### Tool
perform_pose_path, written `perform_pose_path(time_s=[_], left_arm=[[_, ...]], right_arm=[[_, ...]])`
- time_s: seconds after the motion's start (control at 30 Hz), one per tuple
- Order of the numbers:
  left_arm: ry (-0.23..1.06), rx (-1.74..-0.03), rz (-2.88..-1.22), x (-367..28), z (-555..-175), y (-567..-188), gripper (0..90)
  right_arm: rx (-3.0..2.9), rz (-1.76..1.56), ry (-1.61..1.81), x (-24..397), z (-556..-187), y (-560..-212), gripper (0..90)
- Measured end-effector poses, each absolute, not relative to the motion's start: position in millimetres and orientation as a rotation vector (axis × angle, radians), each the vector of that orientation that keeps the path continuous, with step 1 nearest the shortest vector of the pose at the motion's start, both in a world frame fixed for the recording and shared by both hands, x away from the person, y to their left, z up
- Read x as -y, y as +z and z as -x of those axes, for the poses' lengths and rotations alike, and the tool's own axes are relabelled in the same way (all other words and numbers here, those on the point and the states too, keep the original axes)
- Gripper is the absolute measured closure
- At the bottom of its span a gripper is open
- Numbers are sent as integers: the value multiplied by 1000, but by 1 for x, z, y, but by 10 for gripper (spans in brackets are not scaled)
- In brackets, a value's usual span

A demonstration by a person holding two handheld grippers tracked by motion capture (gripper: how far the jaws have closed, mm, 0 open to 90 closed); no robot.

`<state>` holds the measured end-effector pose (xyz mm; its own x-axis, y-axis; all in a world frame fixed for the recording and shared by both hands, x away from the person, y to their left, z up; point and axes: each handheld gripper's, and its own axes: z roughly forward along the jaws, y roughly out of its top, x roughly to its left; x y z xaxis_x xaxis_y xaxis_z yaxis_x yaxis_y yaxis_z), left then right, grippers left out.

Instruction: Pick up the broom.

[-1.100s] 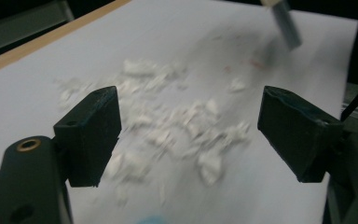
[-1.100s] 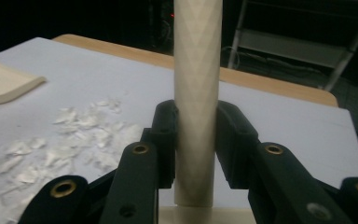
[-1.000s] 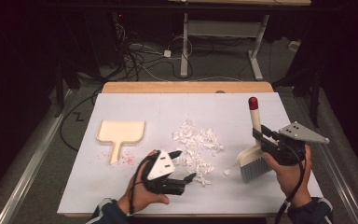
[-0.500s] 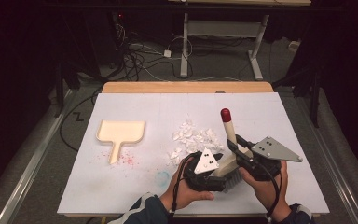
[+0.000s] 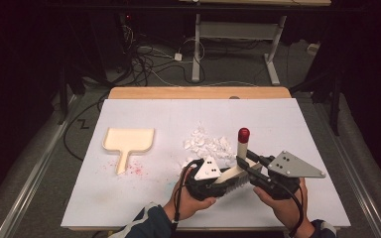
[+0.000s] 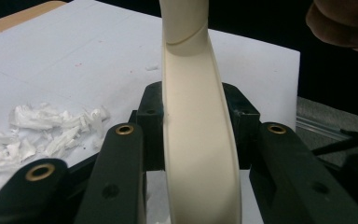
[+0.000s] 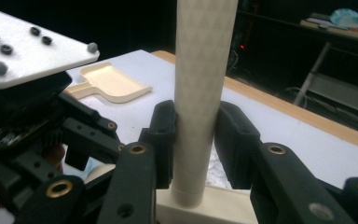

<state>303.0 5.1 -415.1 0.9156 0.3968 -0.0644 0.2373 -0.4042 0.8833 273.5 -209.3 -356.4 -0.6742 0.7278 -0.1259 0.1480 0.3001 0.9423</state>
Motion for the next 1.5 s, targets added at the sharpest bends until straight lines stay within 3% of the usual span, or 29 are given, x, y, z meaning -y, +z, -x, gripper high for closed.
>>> perform_pose_path(time_s=[0.13,0.3,0.57,0.77,0.93,1.1,1.27,1.33,1.5], left_arm=[[178,-409,-2043,-14,-303,-411,642],[175,-337,-2117,-24,-300,-407,642],[169,-223,-2186,-38,-289,-402,641],[120,-80,-2200,-37,-278,-402,640],[108,-35,-2215,-37,-278,-405,634],[172,-38,-2206,-40,-278,-403,521],[389,-165,-2159,-64,-275,-398,389],[484,-247,-2130,-78,-272,-397,286],[606,-421,-2097,-127,-266,-406,226]], right_arm=[[-2060,-689,1405,213,-272,-353,639],[-2195,-520,1389,226,-275,-350,511],[-2512,-313,1219,232,-281,-371,403],[-2670,-212,1095,211,-280,-391,443],[-2740,-133,1100,201,-276,-400,599],[-2741,-138,1129,197,-275,-402,673],[-2710,-219,1051,197,-276,-403,678],[-2689,-274,1055,201,-281,-403,678],[-2618,-358,1107,213,-288,-393,678]])
